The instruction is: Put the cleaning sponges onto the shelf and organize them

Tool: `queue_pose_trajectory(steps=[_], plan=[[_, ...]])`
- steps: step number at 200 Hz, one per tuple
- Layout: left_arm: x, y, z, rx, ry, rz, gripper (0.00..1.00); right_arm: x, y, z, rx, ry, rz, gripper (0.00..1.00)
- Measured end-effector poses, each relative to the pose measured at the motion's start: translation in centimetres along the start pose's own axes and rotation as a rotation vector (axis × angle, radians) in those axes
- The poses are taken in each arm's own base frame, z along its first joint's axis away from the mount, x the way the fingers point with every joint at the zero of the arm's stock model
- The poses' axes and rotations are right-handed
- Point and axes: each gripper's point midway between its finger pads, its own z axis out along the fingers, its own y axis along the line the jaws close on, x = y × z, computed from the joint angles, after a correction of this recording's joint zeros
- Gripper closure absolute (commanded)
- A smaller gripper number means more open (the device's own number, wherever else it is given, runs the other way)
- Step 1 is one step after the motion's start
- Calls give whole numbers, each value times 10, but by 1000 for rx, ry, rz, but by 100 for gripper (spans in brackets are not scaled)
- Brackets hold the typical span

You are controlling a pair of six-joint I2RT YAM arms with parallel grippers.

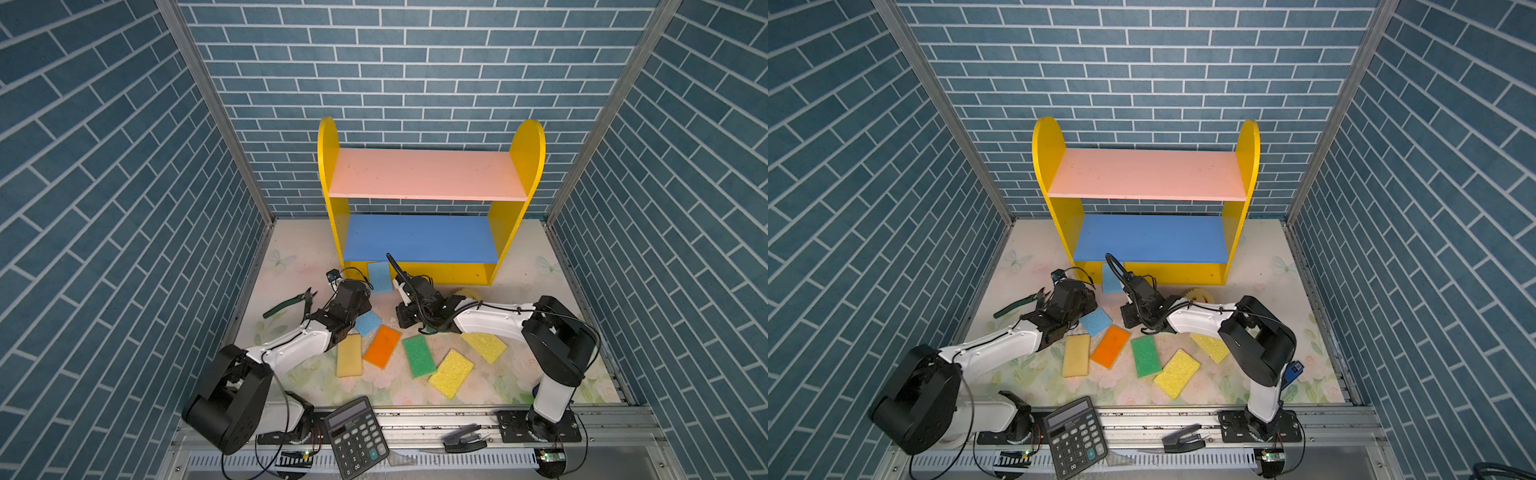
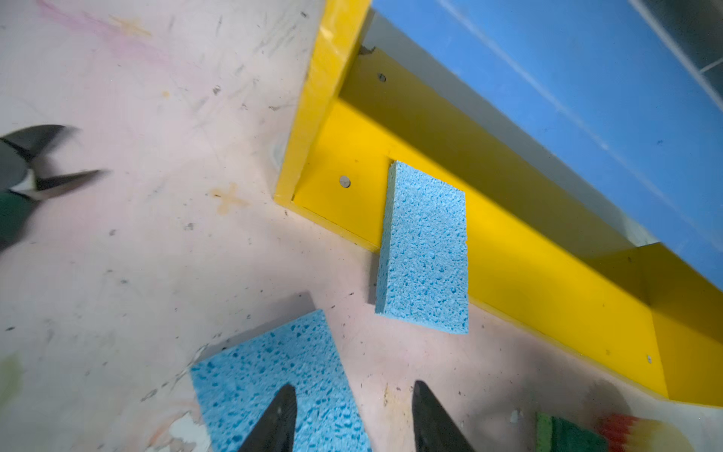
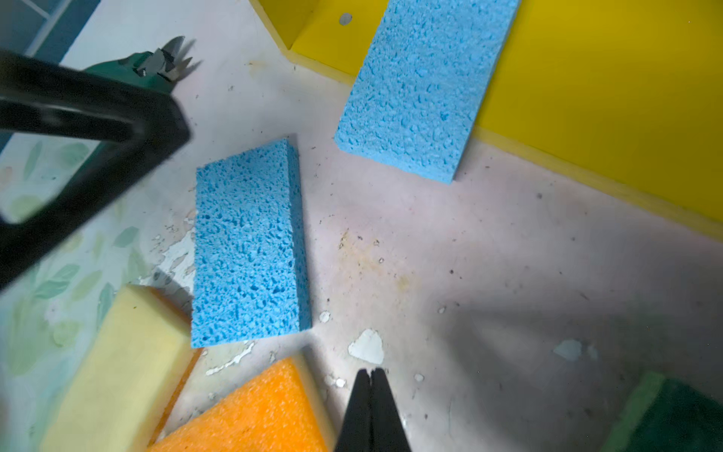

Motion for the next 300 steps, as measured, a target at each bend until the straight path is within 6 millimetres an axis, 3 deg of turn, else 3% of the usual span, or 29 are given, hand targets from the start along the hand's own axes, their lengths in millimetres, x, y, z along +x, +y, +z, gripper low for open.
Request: queue_pose_trajectory(steps=[33, 87, 115, 160, 203, 300], plan=[[2, 23, -33, -12, -23, -24, 46, 0, -2, 25, 19, 27, -77, 100], [-1, 60, -85, -20, -92, -71, 41, -28, 1, 62, 46, 5, -142, 100], [-3, 72, -102, -23, -123, -91, 40, -35, -2, 76, 69, -14, -155, 100], [18, 88, -96, -81, -45, -77, 40, -52, -1, 99, 88, -65, -166, 100], [32, 91, -89, -109, 25, -59, 39, -67, -4, 109, 115, -112, -191, 100], [39, 93, -83, -155, 75, -26, 39, -85, -3, 123, 89, -157, -192, 100]])
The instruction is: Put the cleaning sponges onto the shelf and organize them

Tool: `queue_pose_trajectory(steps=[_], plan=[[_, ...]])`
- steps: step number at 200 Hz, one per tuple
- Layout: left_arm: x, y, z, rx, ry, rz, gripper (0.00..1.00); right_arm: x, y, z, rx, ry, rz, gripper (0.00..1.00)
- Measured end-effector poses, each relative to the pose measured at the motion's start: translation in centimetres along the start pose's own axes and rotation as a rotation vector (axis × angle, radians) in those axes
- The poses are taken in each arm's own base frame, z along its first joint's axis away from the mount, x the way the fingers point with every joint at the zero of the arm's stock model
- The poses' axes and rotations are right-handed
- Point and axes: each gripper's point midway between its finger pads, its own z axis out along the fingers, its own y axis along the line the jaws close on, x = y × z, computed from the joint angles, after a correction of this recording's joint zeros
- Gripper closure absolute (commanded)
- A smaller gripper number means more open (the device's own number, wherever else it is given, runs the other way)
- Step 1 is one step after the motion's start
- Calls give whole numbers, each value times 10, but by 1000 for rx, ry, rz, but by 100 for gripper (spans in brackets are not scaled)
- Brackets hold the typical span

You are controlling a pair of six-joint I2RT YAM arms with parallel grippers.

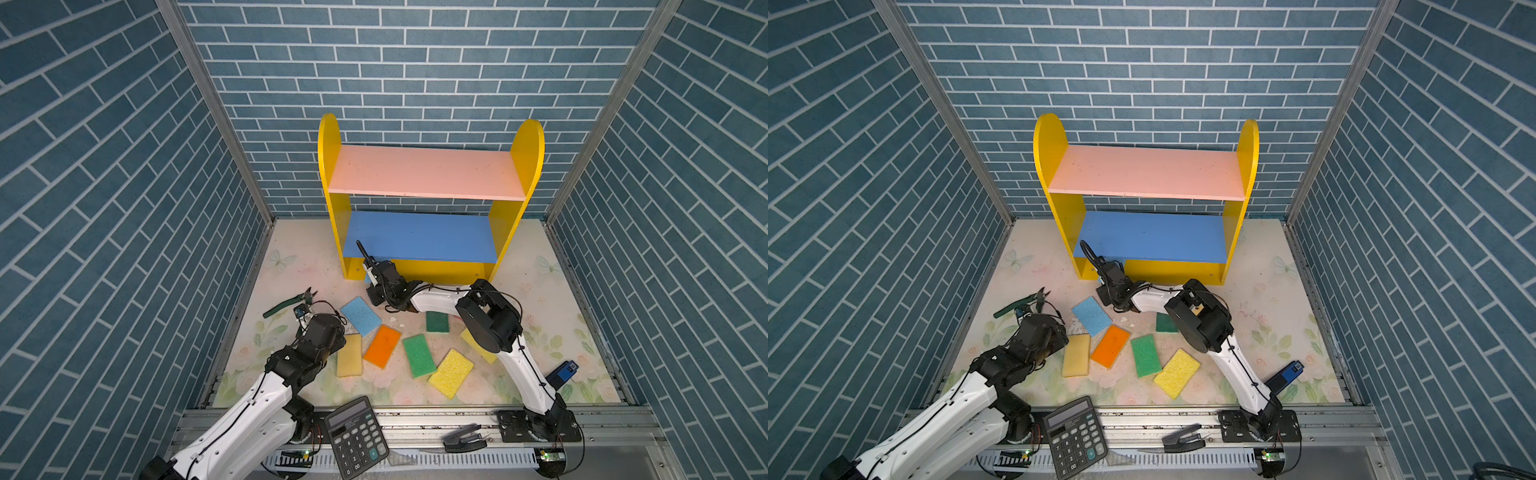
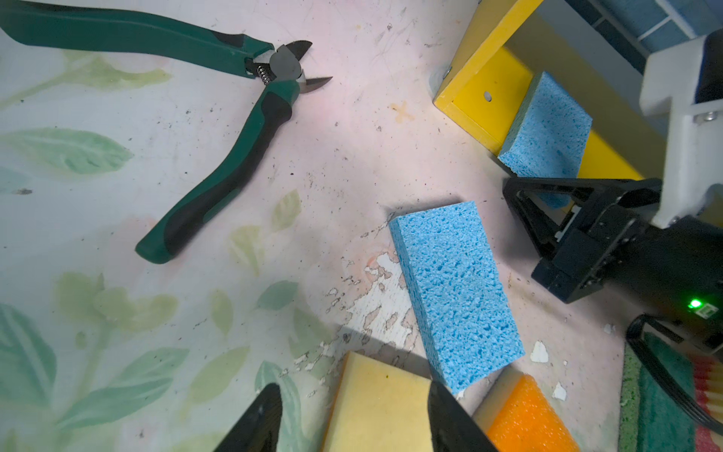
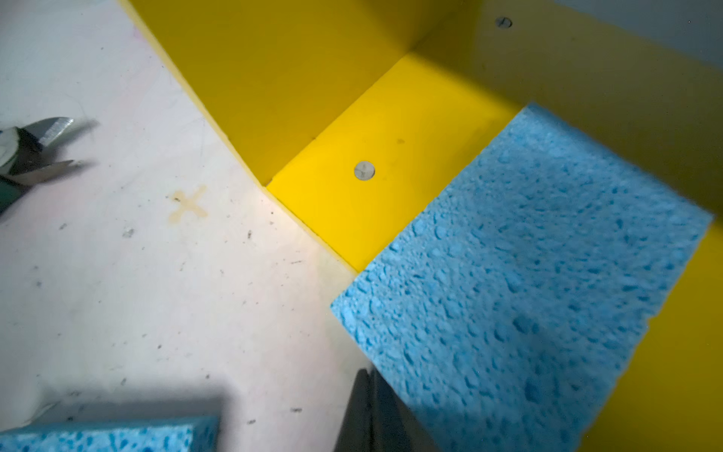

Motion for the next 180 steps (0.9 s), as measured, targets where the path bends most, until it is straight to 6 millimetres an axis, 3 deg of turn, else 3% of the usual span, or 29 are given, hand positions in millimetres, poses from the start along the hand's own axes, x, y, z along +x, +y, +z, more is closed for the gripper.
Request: queue_pose_trajectory(steps=[35, 62, 77, 96, 139, 155, 180], plan=[[2, 0, 5, -16, 8, 11, 39, 5, -4, -6, -25, -17, 57, 100], [-3, -15, 12, 31, -7, 21, 44, 17, -17, -24, -19, -1, 143, 100], [-6, -30, 17, 76, -13, 34, 73, 21, -24, -39, -12, 2, 186, 100], [-5, -44, 29, 116, -4, 45, 100, 19, -32, -61, -2, -15, 234, 100], [-9, -75, 63, 218, 32, -9, 100, 5, -51, -108, 12, -87, 336, 100], [-18, -88, 75, 286, 19, -48, 94, 5, -57, -119, 20, -96, 355, 100], [-25, -101, 95, 381, 39, -119, 95, 4, -65, -133, 36, -110, 363, 100]])
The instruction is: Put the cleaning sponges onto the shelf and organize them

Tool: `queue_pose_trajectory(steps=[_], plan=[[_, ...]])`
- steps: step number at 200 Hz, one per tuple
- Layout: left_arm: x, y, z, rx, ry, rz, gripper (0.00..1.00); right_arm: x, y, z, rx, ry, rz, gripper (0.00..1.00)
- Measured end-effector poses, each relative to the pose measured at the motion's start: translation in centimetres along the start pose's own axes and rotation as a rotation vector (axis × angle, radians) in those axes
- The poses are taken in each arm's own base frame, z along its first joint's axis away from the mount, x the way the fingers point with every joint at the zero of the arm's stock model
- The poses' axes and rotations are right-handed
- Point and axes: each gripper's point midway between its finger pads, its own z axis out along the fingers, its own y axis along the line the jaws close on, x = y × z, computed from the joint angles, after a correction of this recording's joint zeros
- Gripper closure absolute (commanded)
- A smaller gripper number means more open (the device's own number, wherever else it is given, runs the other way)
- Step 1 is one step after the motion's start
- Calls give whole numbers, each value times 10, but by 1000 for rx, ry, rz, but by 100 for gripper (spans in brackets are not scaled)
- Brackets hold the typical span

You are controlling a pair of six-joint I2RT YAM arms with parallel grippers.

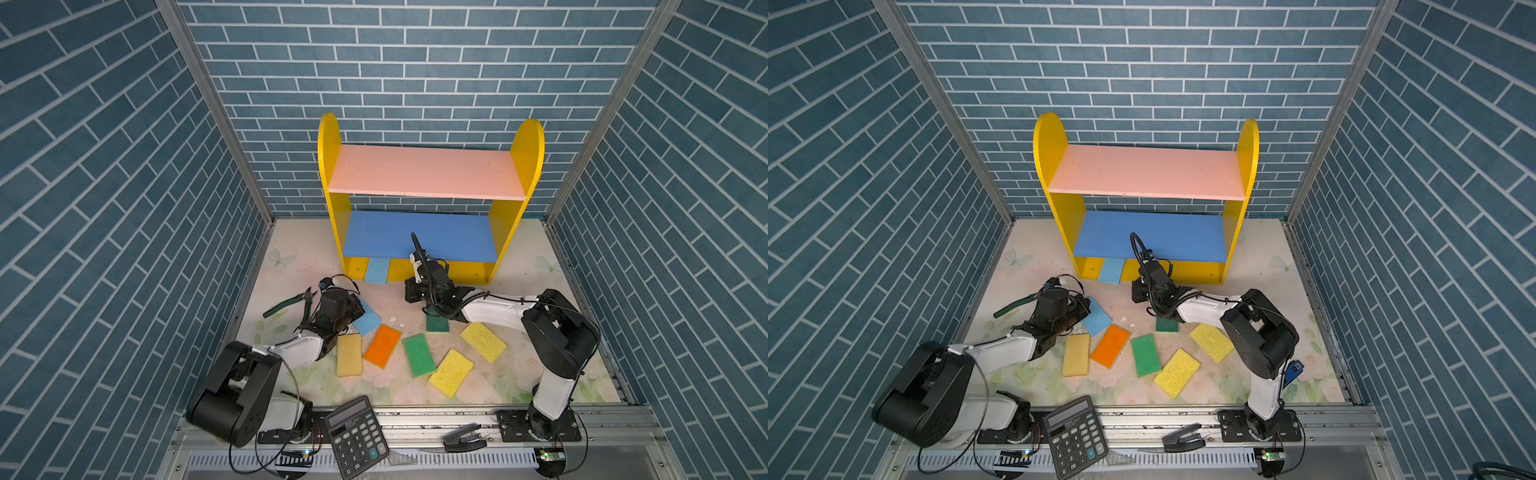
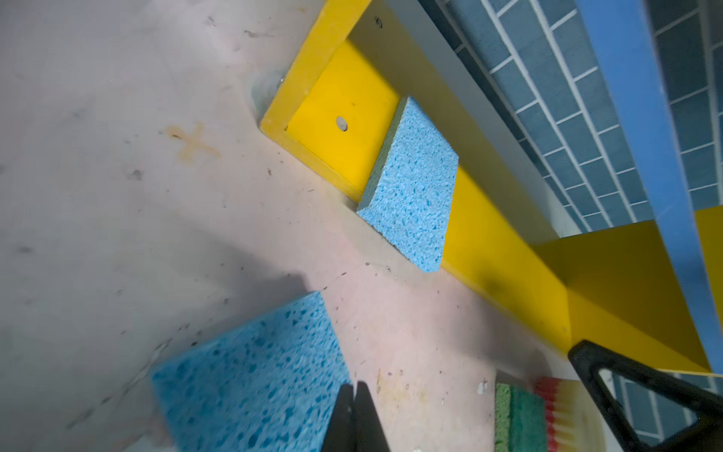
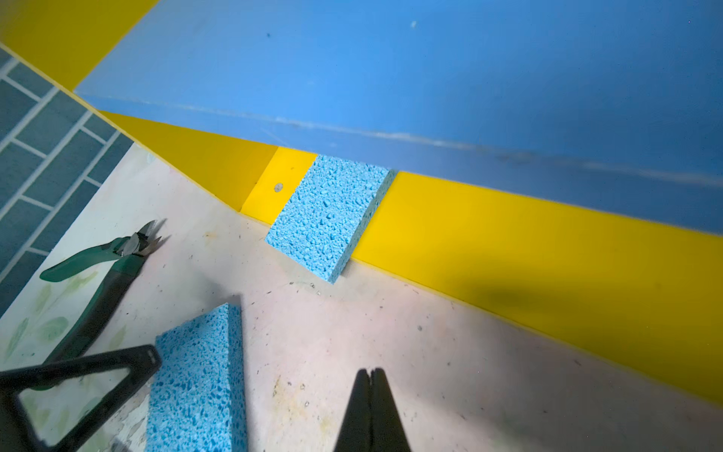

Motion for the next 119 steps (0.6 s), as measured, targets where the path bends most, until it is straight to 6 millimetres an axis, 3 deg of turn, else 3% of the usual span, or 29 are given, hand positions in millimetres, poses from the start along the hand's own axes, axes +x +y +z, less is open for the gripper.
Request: queue_pose_trajectory(steps=[38, 62, 119], plan=[[5, 6, 51, 187, 74, -208, 100, -6, -6, -19, 6, -24, 18, 100], [-11, -19, 72, 369, 63, -307, 100, -10, -6, -32, 3, -42, 33, 100], [-12, -30, 75, 406, 70, -334, 100, -10, -10, -43, 15, -50, 35, 100]])
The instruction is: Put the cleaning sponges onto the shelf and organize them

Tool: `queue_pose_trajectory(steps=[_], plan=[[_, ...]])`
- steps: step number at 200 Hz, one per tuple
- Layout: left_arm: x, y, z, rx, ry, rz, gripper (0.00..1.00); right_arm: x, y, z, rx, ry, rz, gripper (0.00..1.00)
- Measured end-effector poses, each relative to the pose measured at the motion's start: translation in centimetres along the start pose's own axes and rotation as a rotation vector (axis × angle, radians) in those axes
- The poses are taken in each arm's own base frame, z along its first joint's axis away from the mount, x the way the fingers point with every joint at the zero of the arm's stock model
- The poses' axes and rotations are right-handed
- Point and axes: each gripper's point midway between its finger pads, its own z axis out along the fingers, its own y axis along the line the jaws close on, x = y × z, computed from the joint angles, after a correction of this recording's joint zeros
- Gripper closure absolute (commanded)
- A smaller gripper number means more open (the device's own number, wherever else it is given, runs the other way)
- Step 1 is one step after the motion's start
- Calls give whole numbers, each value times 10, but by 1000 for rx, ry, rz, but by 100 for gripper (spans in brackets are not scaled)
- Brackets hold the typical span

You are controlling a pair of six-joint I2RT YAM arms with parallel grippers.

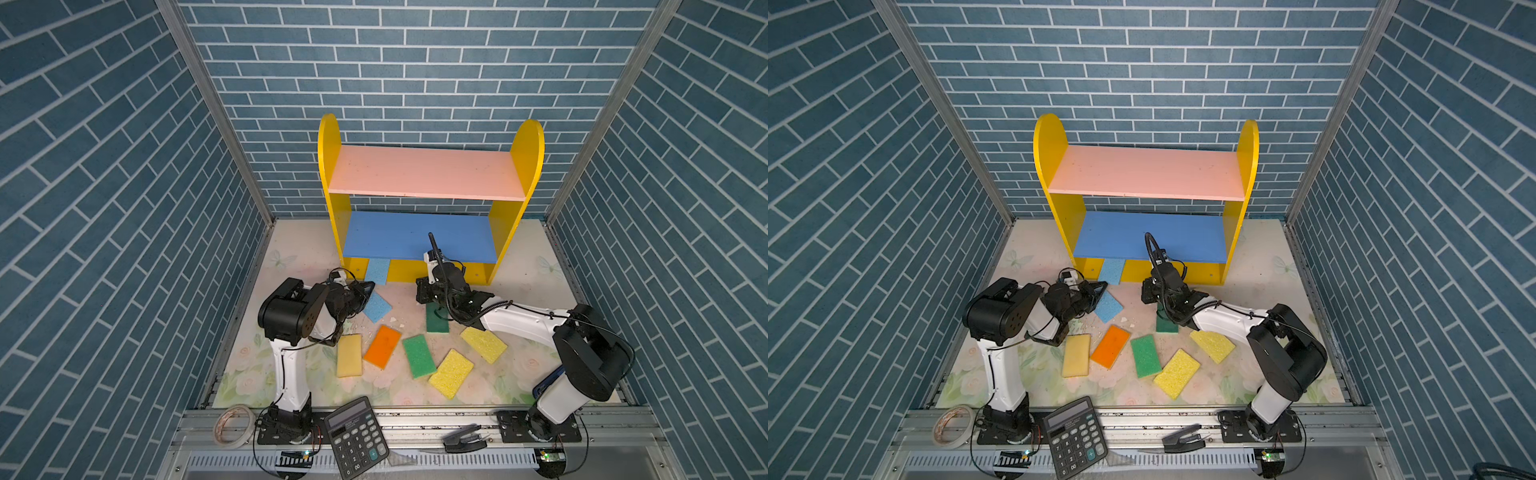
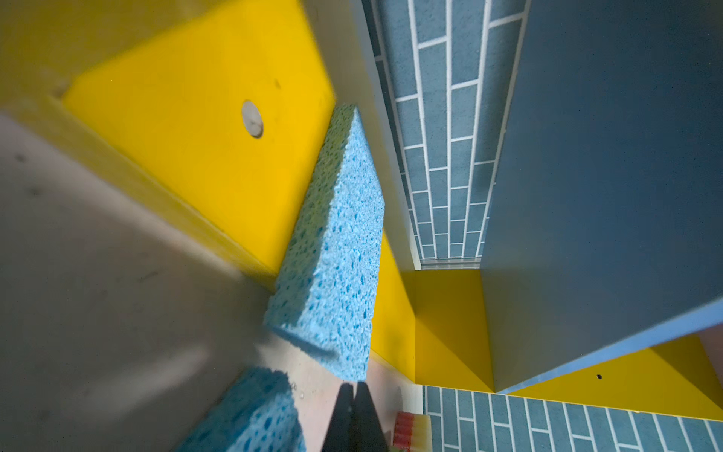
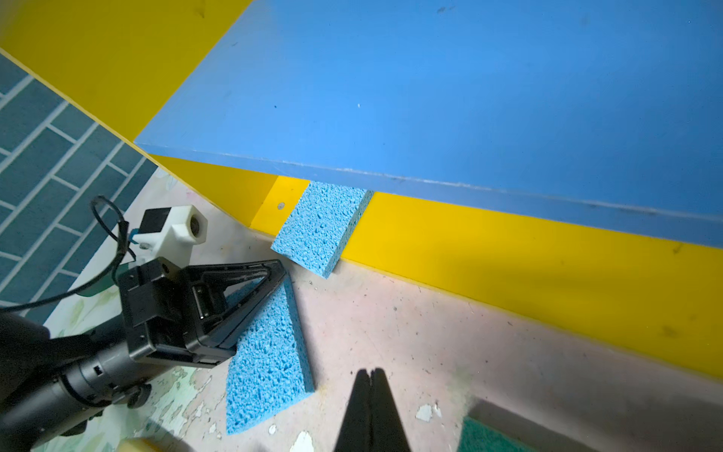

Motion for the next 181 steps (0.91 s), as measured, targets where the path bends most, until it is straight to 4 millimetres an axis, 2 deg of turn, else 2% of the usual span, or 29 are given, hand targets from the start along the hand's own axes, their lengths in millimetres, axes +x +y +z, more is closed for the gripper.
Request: queue_pose_trajectory(steps=[38, 84, 97, 131, 154, 166, 181], plan=[[1, -3, -8, -108, 10, 22, 100, 5, -4, 0, 13, 17, -2, 100], [-2, -25, -46, -251, -12, 168, 100, 6, -4, 0, 15, 18, -2, 100], [2, -19, -59, -296, -9, 191, 100, 6, -4, 0, 14, 18, -2, 100], [17, 12, -94, -453, 29, 217, 100, 7, -2, 0, 2, 26, -3, 100], [14, 7, -108, -479, 15, 251, 82, 14, 1, 2, -16, 57, -9, 100], [11, 5, -113, -485, 7, 259, 76, 21, 2, 5, -25, 88, -25, 93], [9, 9, -115, -502, 5, 261, 75, 31, 8, 14, -36, 141, -54, 82]])
